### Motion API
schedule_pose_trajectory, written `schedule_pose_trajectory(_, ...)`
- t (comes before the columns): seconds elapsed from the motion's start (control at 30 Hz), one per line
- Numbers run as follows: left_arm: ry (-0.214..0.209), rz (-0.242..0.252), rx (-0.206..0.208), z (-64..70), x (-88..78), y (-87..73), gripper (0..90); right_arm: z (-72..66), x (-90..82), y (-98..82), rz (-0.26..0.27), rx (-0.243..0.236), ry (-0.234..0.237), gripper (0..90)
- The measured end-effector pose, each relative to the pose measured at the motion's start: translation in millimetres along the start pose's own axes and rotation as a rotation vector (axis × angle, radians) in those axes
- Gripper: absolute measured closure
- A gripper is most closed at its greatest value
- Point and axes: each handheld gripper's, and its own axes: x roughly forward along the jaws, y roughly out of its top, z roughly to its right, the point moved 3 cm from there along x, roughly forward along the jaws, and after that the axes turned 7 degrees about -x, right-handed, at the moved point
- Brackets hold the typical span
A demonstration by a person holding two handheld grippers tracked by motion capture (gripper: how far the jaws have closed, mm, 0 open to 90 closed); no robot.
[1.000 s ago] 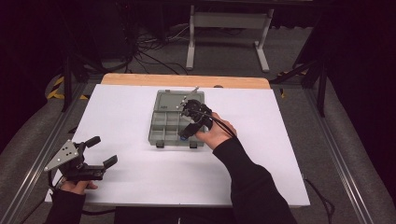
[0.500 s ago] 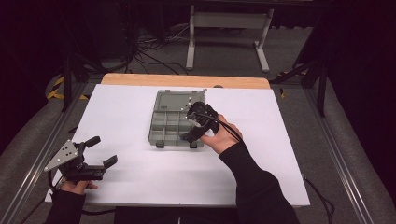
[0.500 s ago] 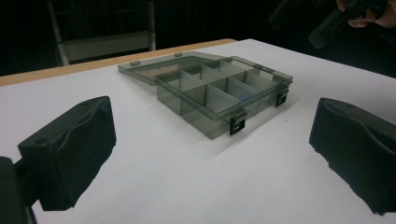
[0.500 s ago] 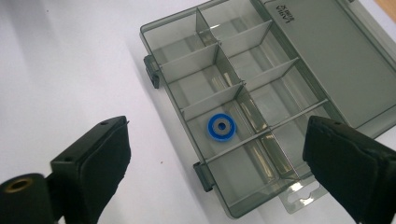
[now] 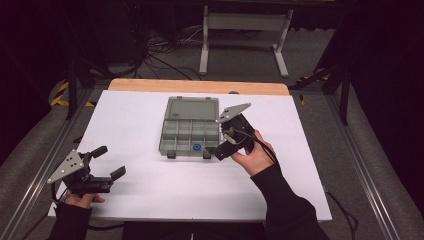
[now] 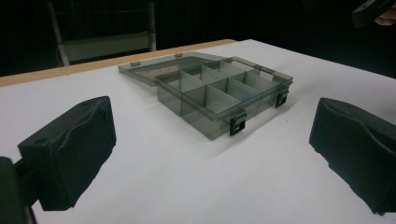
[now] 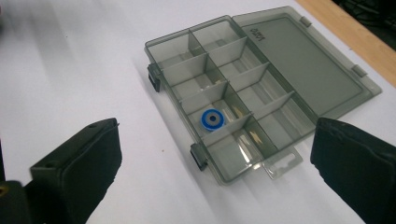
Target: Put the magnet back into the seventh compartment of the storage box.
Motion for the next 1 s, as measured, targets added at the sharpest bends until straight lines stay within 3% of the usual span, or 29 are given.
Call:
schedule_pose_trajectory(0.3,0.001,-0.003,0.0,0.1,-0.1,0.2,1.0,-3.9,-27.2,-26.2,0.144,0.04,-0.029,0.2)
schedule_pose_trajectory(0.53,0.003,-0.003,0.002,-0.2,0.5,0.2,1.0,-2.8,-44.3,-54.9,0.29,0.047,-0.055,0.2)
schedule_pose_trajectory(0.67,0.005,-0.003,0.001,-0.4,1.0,0.1,1.0,-3.9,-55.1,-70.9,0.388,0.045,-0.098,0.2)
schedule_pose_trajectory(1.0,0.006,-0.003,0.001,-0.3,1.0,0.1,1.0,-9.7,-62.0,-103.0,0.419,0.087,-0.18,0.2)
